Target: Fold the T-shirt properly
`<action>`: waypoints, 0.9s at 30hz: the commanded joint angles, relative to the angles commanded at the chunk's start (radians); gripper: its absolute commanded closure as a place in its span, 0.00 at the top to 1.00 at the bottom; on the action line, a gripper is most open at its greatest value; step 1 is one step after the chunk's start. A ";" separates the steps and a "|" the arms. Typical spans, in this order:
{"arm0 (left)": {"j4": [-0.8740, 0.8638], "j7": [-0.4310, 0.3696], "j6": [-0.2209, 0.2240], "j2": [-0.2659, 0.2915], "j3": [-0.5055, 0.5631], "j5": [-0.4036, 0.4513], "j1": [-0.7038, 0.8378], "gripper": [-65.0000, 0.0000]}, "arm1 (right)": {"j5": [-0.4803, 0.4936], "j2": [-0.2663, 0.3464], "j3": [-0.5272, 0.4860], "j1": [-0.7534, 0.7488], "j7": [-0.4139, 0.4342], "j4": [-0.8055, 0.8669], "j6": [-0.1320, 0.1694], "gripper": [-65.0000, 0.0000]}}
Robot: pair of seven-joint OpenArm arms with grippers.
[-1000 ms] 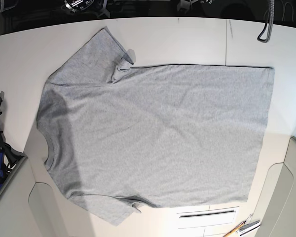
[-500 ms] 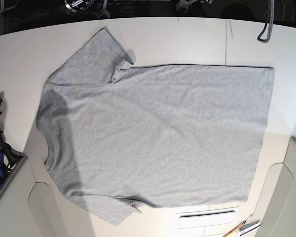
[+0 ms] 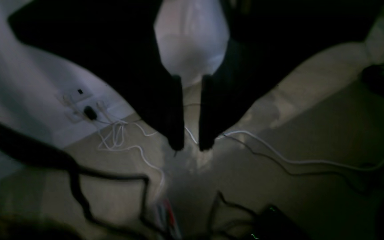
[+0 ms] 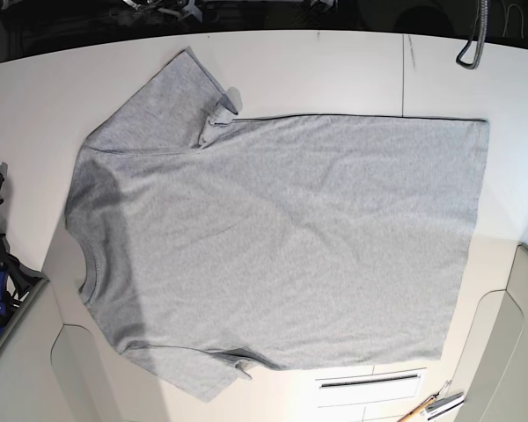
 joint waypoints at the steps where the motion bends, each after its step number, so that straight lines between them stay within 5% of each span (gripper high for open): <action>1: 0.042 0.011 0.000 -0.015 -0.018 0.000 0.020 0.19 | 0.000 0.007 0.000 -0.023 0.000 0.031 0.000 0.21; 7: 0.315 0.034 -0.002 -0.108 -0.246 0.001 0.203 0.19 | 0.000 0.090 0.000 -0.180 0.000 0.262 0.000 0.21; 9: 0.397 0.034 -0.044 -0.124 -0.322 0.009 0.269 0.19 | 0.000 0.129 0.000 -0.229 0.000 0.342 0.007 0.21; 12: 0.503 0.054 -0.084 -0.130 -0.419 0.019 0.364 0.19 | 0.036 0.190 0.000 -0.299 -0.007 0.458 0.019 0.21; 16: 0.634 0.148 -0.084 -0.130 -0.512 0.007 0.474 0.19 | 0.113 0.262 0.000 -0.393 -0.052 0.615 0.019 0.21; 20: 0.781 0.158 -0.084 -0.130 -0.593 -0.012 0.579 0.19 | 0.154 0.333 0.000 -0.480 -0.098 0.775 0.018 0.21; 23: 0.904 0.163 -0.084 -0.129 -0.636 -0.013 0.647 0.19 | 0.195 0.385 0.000 -0.533 -0.156 0.888 0.048 0.21; 27: 1.065 0.276 -0.084 -0.130 -0.697 -0.119 0.713 0.19 | 0.256 0.444 0.000 -0.593 -0.214 1.029 0.060 0.21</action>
